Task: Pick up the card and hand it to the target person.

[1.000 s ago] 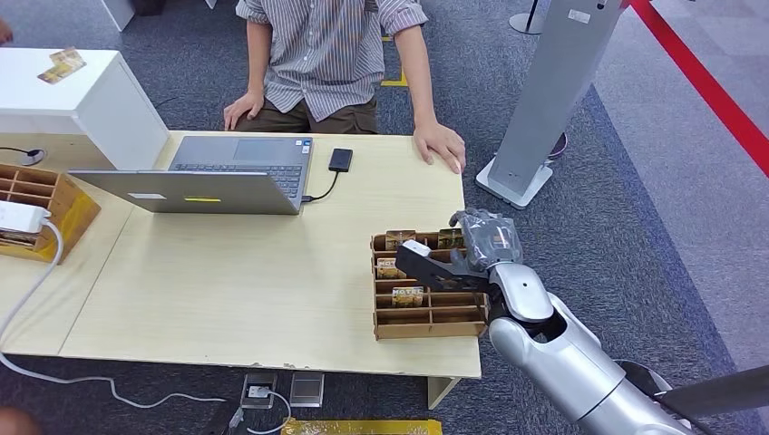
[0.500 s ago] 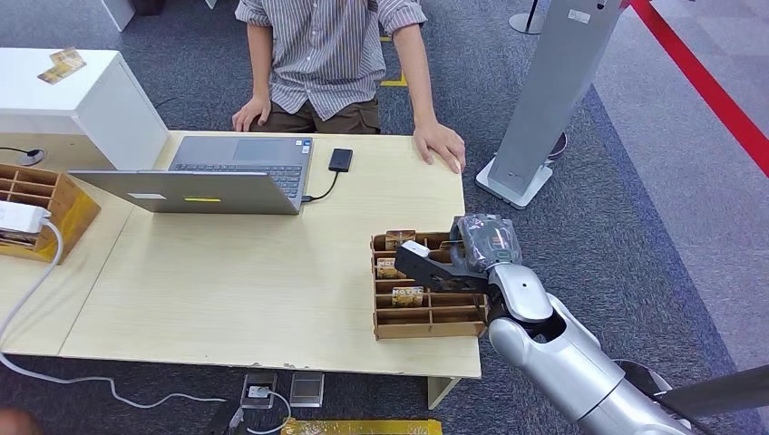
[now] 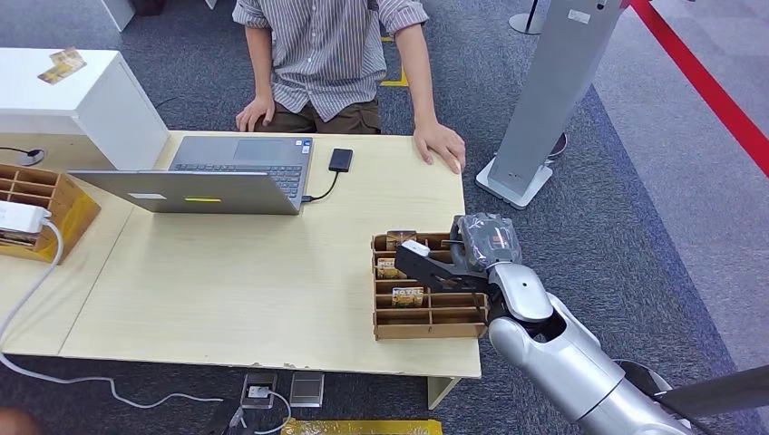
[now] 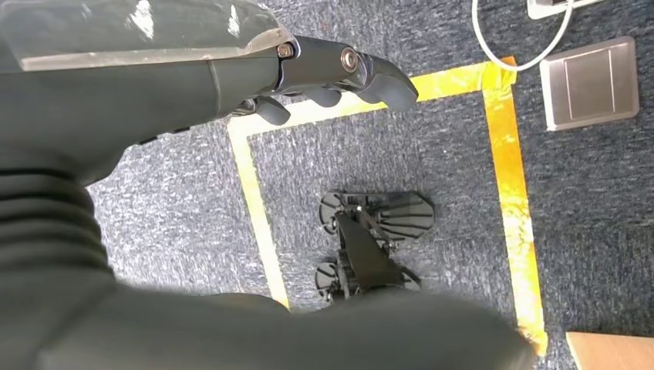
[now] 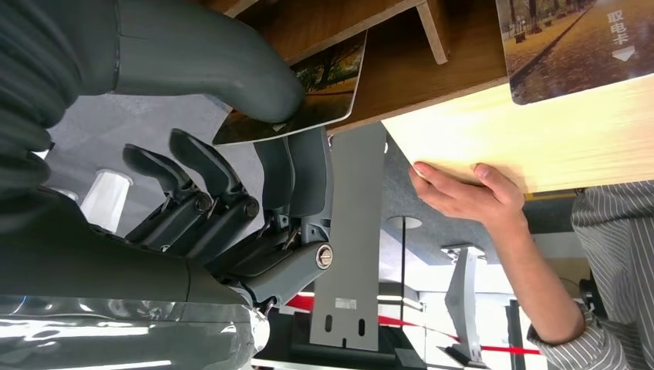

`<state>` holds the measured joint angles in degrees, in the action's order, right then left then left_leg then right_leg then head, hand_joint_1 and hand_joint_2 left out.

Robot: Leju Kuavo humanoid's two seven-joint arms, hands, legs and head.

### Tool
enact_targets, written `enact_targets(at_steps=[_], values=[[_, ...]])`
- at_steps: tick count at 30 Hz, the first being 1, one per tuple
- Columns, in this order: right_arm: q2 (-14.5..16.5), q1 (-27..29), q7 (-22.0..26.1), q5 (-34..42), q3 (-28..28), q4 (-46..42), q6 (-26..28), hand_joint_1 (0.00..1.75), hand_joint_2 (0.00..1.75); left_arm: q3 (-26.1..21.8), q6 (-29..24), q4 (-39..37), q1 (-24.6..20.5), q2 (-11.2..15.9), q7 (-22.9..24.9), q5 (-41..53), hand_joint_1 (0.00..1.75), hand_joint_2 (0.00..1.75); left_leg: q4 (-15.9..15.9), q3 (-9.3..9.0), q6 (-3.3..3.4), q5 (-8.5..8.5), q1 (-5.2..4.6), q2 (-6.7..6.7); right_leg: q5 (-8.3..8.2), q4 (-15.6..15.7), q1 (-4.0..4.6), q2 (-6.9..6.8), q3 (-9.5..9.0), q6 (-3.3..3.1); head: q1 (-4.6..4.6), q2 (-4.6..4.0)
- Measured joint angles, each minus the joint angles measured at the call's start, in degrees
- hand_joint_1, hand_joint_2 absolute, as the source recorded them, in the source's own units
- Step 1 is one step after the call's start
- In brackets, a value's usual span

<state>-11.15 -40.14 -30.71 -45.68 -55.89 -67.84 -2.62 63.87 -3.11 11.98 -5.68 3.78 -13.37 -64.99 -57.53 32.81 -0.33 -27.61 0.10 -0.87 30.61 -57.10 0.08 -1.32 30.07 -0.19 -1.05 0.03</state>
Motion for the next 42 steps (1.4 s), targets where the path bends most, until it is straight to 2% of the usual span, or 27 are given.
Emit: enact_targets(at_steps=[12, 17, 20, 24, 29, 32, 38, 42], values=[[0.44, -0.03, -0.06, 0.40, 0.01, -0.12, 1.26, 1.75, 1.75, 0.34, -0.55, -0.01, 0.00, 0.02, 1.18, -0.19, 0.00, 1.75, 0.00, 0.00, 0.00, 0.00, 0.00, 0.00, 0.00, 0.00, 0.00, 0.00, 0.01, 0.00, 0.00, -0.01], [0.07, -0.05, -1.59, 0.71, 0.30, -2.06, 1.62, 1.75, 1.75, 0.37, -0.52, -0.02, 0.00, 0.02, 0.99, -0.26, 0.00, 1.75, 0.00, 0.00, 0.00, 0.00, 0.00, 0.00, 0.00, 0.00, 0.00, 0.00, 0.02, 0.00, 0.00, 0.01], [-0.75, -0.19, -3.48, 1.69, 0.84, -4.82, 0.80, 1.75, 1.75, 0.37, -0.51, -0.02, 0.02, 0.05, 0.98, -0.44, 0.00, 1.75, 0.00, 0.00, 0.00, 0.00, 0.00, 0.00, 0.00, 0.00, 0.00, 0.00, 0.02, 0.00, 0.00, -0.01], [-2.31, -1.07, -6.41, 4.63, 1.81, -10.12, -3.22, 1.75, 1.75, 0.37, -0.49, -0.02, 0.03, 0.13, 0.99, -0.78, 0.00, 1.75, -0.01, 0.00, 0.00, 0.00, 0.00, -0.01, 0.00, 0.00, 0.00, 0.01, 0.03, 0.00, 0.01, 0.00], [-4.52, -2.00, -8.26, 10.99, 3.29, -18.24, -7.24, 1.75, 1.75, 0.37, -0.39, -0.02, 0.05, 0.32, 1.06, -1.28, 0.00, 1.75, -0.01, 0.00, 0.00, 0.00, 0.00, 0.00, 0.00, 0.00, 0.00, 0.01, 0.03, 0.00, -0.01, 0.00], [-5.49, -2.48, -8.80, 12.05, 4.60, -22.82, -7.94, 1.75, 1.75, 0.37, -0.38, -0.02, 0.05, 0.37, 1.10, -1.62, 0.00, 1.75, -0.01, 0.00, 0.00, 0.00, 0.00, -0.01, 0.00, 0.00, 0.00, 0.01, 0.03, 0.00, -0.01, 0.00], [-5.79, -2.59, -5.77, 11.64, 5.90, -27.05, -7.40, 1.75, 1.75, 0.37, 0.20, -0.02, 0.01, 0.37, 1.05, -1.63, 0.00, 1.75, -0.01, 0.00, 0.00, 0.00, 0.00, -0.01, 0.00, 0.00, 0.00, 0.01, 0.02, 0.00, -0.01, 0.00], [-4.85, -2.34, 0.26, 8.44, 5.76, -26.16, -2.29, 1.75, 1.75, 0.38, 0.65, 0.00, -0.06, 0.34, 1.02, -1.21, 0.00, 1.75, -0.01, 0.01, 0.00, 0.00, 0.00, 0.00, 0.00, 0.00, 0.00, 0.01, 0.01, 0.00, 0.01, 0.01]])
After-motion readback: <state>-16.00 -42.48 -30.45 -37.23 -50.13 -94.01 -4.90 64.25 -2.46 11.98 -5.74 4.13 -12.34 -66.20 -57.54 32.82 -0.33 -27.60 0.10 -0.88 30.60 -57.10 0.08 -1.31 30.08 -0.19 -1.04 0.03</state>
